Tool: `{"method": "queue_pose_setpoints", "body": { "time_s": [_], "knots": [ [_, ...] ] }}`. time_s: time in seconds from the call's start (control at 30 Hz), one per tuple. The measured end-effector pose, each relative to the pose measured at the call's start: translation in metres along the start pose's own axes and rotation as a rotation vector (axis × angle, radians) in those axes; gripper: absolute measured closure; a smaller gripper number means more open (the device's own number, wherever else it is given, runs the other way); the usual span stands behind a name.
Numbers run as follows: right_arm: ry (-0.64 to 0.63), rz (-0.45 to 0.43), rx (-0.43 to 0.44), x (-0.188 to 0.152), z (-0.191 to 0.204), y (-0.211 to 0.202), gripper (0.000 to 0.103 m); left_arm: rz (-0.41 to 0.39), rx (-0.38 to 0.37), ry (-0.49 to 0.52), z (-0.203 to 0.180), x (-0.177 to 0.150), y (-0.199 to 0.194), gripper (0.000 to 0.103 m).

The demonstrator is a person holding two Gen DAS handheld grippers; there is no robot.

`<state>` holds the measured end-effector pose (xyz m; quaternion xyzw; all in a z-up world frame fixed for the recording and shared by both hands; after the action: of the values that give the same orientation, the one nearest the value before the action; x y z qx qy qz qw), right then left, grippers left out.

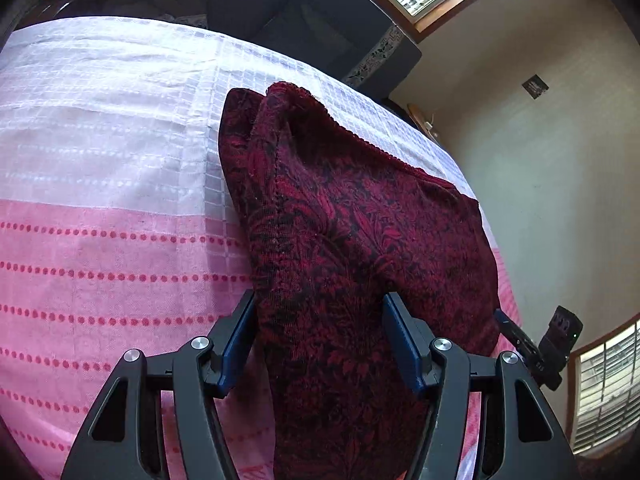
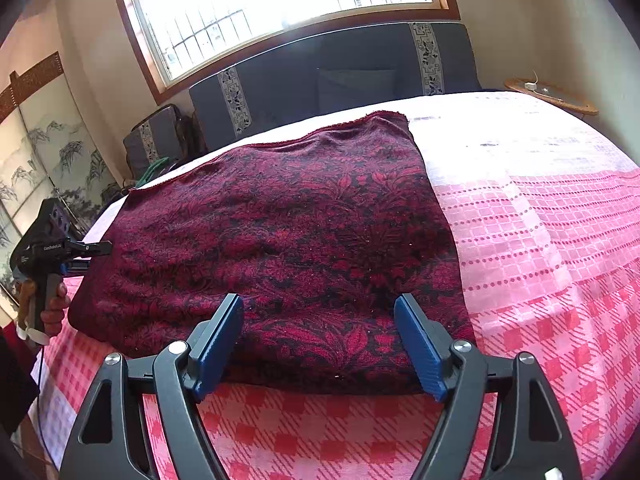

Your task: Fold small clothes

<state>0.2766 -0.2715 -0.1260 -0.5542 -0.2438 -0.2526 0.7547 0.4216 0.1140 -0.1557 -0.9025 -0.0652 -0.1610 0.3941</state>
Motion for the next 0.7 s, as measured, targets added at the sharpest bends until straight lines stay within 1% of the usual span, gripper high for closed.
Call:
{"method": "queue_pose_setpoints", "body": {
  "time_s": [0.13,0.2,0.23,0.3,0.37,0.4,0.47,0.57,0.7],
  "knots": [
    [-0.002,0.002,0.002,0.0,0.001,0.0,0.025,0.033,-0.064,0.014,-0.001,0.014,0.006,0.04],
    [-0.004,0.005,0.004,0.0,0.002,0.0,0.024,0.044,-0.083,-0.029,0.002,0.024,0.007,0.04],
    [-0.006,0.006,0.005,0.0,0.002,0.001,0.023,0.047,-0.08,-0.055,0.003,0.026,0.007,0.041],
    [-0.009,0.009,0.008,0.0,0.004,0.001,0.022,0.04,-0.031,-0.071,0.002,0.025,0.009,0.049],
    [-0.009,0.008,0.013,0.0,0.004,0.001,0.021,0.019,0.013,-0.063,-0.006,0.021,0.008,0.06],
    [-0.007,0.005,0.017,0.0,0.004,0.001,0.021,0.005,0.033,-0.057,-0.01,0.021,0.006,0.063],
    [0.003,-0.006,0.026,0.001,0.003,-0.001,0.021,-0.025,0.071,-0.05,-0.018,0.023,0.002,0.076],
    [0.032,-0.043,0.056,0.002,-0.002,-0.008,0.02,-0.053,0.117,-0.07,-0.029,0.025,-0.003,0.079],
    [0.068,-0.079,0.085,0.004,-0.007,-0.015,0.018,-0.086,0.191,-0.076,-0.047,0.026,-0.007,0.08]
  ]
}}
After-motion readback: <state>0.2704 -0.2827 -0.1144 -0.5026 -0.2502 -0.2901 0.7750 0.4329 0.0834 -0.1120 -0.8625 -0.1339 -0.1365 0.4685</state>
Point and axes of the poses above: each gripper's, at about its wrist camera, not at the fingertips, and y roughly the way its jaws point, z to its left, x to its top, the point moved 8 cm from there along y, roughly the way its jaws point, and after that the axes turned 5 degrees about z, right-handed, at the moved point
